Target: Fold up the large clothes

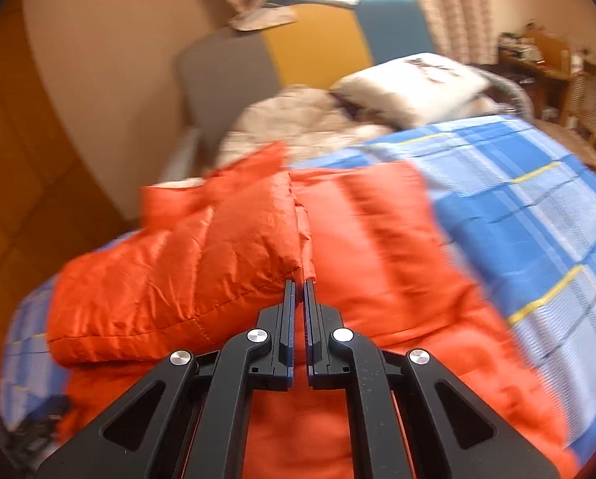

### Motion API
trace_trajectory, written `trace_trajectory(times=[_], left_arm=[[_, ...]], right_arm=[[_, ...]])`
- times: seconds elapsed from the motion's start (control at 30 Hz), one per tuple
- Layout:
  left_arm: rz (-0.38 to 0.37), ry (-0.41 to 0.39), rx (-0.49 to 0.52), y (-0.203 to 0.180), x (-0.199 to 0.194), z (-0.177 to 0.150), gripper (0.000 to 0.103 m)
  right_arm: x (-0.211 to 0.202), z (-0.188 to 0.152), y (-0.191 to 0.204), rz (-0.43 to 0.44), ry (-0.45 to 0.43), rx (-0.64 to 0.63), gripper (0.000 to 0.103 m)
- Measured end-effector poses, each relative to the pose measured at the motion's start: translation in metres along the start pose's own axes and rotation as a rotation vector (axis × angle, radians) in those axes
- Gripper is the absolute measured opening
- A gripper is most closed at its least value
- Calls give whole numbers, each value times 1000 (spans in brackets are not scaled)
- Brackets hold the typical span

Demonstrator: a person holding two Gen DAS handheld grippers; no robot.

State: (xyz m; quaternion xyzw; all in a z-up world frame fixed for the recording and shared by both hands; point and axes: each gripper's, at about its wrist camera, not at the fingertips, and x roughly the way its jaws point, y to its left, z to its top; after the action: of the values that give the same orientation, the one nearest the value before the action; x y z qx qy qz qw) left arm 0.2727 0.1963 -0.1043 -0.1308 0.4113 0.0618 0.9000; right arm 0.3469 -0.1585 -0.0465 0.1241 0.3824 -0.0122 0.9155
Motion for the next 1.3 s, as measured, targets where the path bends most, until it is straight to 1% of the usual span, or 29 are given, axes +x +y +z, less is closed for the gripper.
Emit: trace_trajectory(times=[0.03, 0.07, 0.13, 0.17, 0.27, 0.3, 0.33, 0.37, 0.4, 0.43, 0.5, 0.57, 0.67, 0.73, 0.83, 1.0, 1.1, 1.23, 1.3], left_arm=[[4, -10, 2, 1, -3, 1, 89], [9, -17, 5, 1, -4, 1, 89], [-9, -38, 12, -1, -9, 4, 89], [-13, -46, 17, -3, -11, 8, 89], [-22, -72, 47, -11, -13, 17, 89], [-22, -79, 59, -14, -13, 22, 89], [-21, -85, 67, -17, -12, 26, 89], [-24, -93, 78, -21, -13, 30, 89], [-27, -102, 86, -25, -13, 34, 89], [-30, -115, 97, -30, -12, 40, 89], [-32, -121, 109, -36, -10, 48, 89], [-32, -123, 117, -43, -5, 58, 89], [-33, -124, 138, -53, 6, 70, 89], [-42, -119, 152, -60, 13, 76, 89], [-53, -115, 185, -69, 24, 82, 87], [-59, -101, 235, -79, 44, 87, 86], [-54, -69, 232, -77, 63, 91, 85], [-67, -22, 218, -73, 85, 89, 86], [-76, -2, 205, -69, 96, 86, 86]], right_arm=[[5, 0, -8, -38, 15, 5, 3], [10, -1, -12, -58, 21, 3, 3], [18, -4, -19, -84, 45, 2, 3], [21, -6, -21, -84, 59, 0, 3], [16, -12, -23, -74, 58, 21, 4], [10, -13, -22, -80, 48, 25, 8], [7, -11, -21, -96, 31, 15, 18], [-1, -10, -16, -88, -5, -3, 27], [-6, -8, -12, -70, -28, -12, 49], [-13, -6, -6, -55, -59, -25, 66], [-18, 0, 9, -29, -87, -71, 67], [-14, 6, 26, 9, -84, -113, 67], [-3, 13, 45, 17, -74, -168, 67], [6, 16, 52, 11, -60, -181, 67], [31, 22, 51, -22, -22, -191, 67], [54, 25, 46, -78, 6, -212, 67], [71, 26, 41, -111, 38, -231, 67], [96, 20, 42, -122, 84, -275, 68], [108, 19, 39, -107, 107, -267, 68]])
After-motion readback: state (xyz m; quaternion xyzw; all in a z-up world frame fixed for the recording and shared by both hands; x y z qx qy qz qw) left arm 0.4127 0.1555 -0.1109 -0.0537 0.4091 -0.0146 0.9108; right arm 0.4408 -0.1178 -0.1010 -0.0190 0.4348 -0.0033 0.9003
